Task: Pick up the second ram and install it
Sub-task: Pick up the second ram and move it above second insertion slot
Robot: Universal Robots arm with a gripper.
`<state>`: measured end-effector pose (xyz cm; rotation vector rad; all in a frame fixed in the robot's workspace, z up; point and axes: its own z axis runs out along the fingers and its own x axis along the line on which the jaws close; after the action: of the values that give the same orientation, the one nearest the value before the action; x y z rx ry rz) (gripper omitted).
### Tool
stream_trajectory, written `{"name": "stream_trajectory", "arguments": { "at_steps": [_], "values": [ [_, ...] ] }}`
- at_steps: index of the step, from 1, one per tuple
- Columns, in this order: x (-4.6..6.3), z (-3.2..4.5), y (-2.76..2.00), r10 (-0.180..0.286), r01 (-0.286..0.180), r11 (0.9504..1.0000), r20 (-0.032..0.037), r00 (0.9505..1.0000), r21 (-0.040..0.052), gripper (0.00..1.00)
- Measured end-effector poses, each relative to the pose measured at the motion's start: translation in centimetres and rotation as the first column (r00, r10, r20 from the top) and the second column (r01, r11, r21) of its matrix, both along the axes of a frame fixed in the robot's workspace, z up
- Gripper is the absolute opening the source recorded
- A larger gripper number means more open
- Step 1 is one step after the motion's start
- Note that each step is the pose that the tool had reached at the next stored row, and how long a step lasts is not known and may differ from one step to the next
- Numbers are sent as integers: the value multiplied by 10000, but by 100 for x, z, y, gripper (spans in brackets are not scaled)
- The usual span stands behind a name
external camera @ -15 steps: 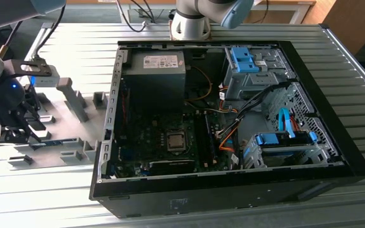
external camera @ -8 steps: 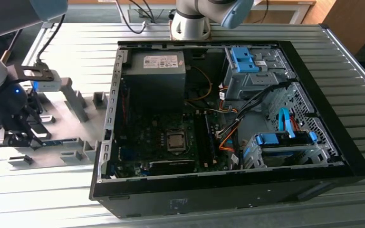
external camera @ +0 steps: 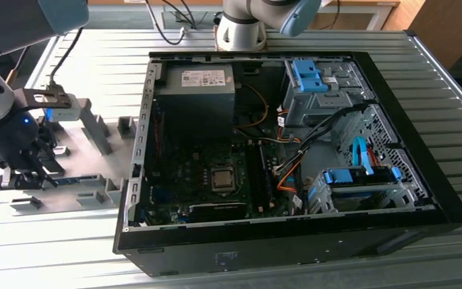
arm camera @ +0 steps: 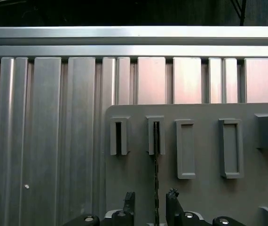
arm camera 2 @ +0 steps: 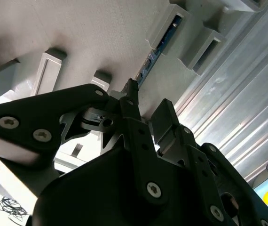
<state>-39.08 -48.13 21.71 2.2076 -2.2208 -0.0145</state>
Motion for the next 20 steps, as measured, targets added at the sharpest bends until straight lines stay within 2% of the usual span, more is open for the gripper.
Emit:
{"name": "stream_trajectory", "arguments": {
  "at_steps": [13,20],
  "values": [
    [1,-21,1,0,0,10000,3,10000,9,39],
    [-27,-119,0,0,0,10000,2,10000,16,39]
  ]
}}
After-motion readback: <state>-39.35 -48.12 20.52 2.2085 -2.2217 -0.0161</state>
